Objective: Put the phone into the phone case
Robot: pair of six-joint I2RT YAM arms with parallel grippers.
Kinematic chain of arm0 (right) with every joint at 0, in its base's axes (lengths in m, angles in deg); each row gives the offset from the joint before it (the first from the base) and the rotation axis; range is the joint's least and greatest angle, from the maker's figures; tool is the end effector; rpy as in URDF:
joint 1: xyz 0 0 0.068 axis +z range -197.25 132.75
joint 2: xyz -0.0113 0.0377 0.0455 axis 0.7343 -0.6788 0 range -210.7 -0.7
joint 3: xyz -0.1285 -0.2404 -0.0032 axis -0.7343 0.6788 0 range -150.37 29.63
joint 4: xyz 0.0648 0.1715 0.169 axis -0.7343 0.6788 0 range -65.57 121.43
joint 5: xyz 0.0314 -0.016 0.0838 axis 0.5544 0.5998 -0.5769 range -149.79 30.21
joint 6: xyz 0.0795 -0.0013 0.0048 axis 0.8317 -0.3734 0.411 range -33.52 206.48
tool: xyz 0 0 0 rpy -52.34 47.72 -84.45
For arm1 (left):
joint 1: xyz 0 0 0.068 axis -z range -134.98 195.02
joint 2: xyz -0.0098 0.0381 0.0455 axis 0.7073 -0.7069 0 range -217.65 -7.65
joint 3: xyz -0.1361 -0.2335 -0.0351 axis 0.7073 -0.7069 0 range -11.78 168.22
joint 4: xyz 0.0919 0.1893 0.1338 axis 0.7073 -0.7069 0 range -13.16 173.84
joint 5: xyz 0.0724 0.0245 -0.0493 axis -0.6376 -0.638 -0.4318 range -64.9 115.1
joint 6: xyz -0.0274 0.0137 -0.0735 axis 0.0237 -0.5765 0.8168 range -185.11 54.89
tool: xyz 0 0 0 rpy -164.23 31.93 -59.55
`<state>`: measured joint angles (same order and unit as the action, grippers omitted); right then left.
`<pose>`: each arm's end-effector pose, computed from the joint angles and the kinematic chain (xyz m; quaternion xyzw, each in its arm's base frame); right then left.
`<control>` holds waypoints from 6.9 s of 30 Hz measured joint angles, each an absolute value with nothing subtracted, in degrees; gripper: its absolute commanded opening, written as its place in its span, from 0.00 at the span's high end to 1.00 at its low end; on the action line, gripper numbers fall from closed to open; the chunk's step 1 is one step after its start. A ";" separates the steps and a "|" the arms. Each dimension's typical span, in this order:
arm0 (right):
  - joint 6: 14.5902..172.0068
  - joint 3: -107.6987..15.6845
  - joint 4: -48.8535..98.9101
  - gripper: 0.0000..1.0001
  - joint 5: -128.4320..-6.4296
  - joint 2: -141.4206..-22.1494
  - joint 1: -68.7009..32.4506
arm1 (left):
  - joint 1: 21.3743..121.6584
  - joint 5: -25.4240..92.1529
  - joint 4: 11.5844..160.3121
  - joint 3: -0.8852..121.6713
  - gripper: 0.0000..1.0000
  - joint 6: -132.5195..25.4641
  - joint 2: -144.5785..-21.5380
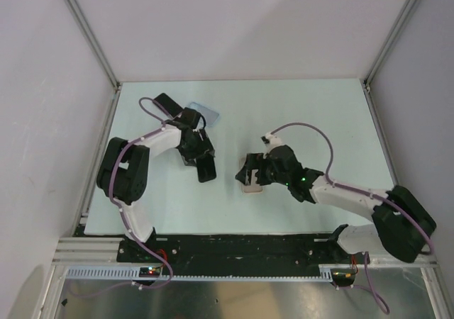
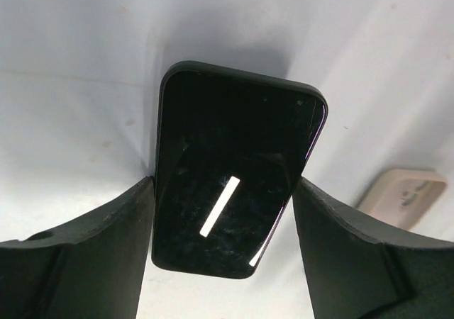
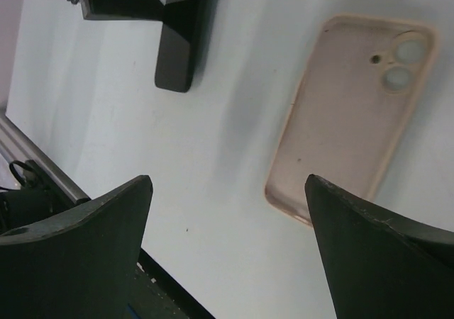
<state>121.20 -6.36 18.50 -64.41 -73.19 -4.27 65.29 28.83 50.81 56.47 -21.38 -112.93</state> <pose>0.2051 0.1986 0.2030 -0.0825 0.8641 0.3380 0.3638 0.3357 -0.1288 0.1421 -0.1946 0.9650 -0.1188 0.1297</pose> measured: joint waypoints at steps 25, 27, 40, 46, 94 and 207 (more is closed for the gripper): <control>121.68 -21.55 10.67 0.21 -69.29 -101.98 1.46 | 69.29 39.45 59.86 51.29 0.40 -11.94 -111.09; 121.88 -21.88 10.17 0.22 -69.37 -102.90 1.43 | 69.35 39.50 60.03 51.16 0.39 -11.94 -111.02; 121.40 -22.75 5.01 0.59 -73.81 -107.14 0.19 | 69.38 39.47 60.69 48.84 0.36 -12.20 -109.21; 123.50 -24.41 5.10 0.90 -75.93 -109.72 -1.12 | 69.14 38.88 60.53 48.84 0.23 -13.25 -108.77; 123.96 -12.37 51.72 1.00 -73.42 -49.04 -36.29 | 87.50 17.03 52.77 71.73 0.53 -30.69 -123.26; 120.96 -12.61 40.57 1.00 -91.71 -71.68 -24.93 | 79.04 17.38 50.31 51.38 0.45 -43.15 -107.02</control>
